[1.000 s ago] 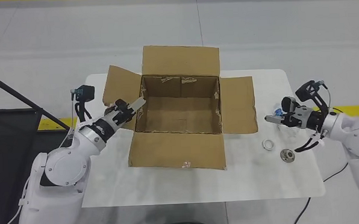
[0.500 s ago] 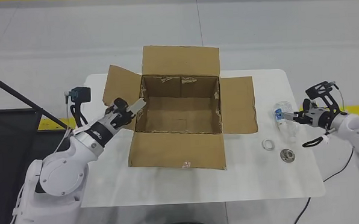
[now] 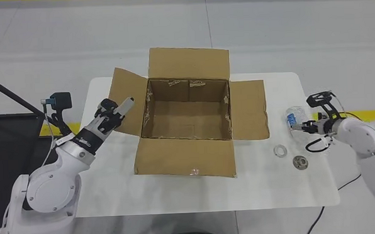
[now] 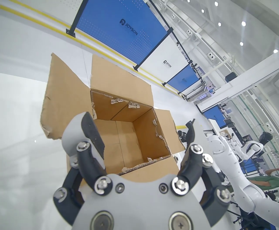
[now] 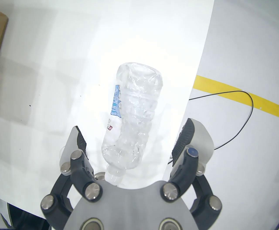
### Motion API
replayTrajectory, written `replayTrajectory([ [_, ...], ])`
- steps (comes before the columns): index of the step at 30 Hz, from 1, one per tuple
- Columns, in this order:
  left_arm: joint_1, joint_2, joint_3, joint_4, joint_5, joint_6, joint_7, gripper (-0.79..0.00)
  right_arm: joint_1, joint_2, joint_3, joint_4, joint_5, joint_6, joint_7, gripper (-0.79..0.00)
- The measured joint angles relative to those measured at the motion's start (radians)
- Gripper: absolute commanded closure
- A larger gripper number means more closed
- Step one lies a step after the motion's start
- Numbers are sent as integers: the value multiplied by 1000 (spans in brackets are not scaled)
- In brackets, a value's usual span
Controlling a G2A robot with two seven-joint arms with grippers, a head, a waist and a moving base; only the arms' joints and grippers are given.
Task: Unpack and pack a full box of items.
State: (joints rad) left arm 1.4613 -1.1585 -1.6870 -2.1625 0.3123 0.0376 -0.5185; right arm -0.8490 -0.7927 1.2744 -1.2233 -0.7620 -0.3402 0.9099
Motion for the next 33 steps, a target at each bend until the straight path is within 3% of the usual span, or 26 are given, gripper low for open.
replayTrajectory([
  [4, 0, 0, 0, 0, 0, 0, 0, -785, 43, -13, -39, 57, 12, -14, 4, -785],
  [8, 0, 0, 0, 0, 0, 0, 0, -785, 81, -25, -70, 120, 19, -32, 7, -736],
  [12, 0, 0, 0, 0, 0, 0, 0, -785, 115, -36, -98, 172, 26, -48, 7, -622],
  [14, 0, 0, 0, 0, 0, 0, 0, -785, 126, -39, -106, 189, 26, -54, 7, -526],
  [15, 0, 0, 0, 0, 0, 0, 0, -785, 132, -42, -111, 198, 26, -57, 6, -428],
  [16, 0, 0, 0, 0, 0, 0, 0, -785, 136, -43, -115, 203, 26, -58, 5, -379],
  [19, 0, 0, 0, 0, 0, 0, 0, -785, 148, -48, -125, 221, 24, -60, 5, -317],
  [24, 0, 0, 0, 0, 0, 0, 0, -785, 164, -53, -136, 245, 25, -65, 4, 0],
  [33, 2, 0, 0, 0, -1, -2, 4, -785, 169, -45, -83, 192, 75, -63, -37, 0],
])
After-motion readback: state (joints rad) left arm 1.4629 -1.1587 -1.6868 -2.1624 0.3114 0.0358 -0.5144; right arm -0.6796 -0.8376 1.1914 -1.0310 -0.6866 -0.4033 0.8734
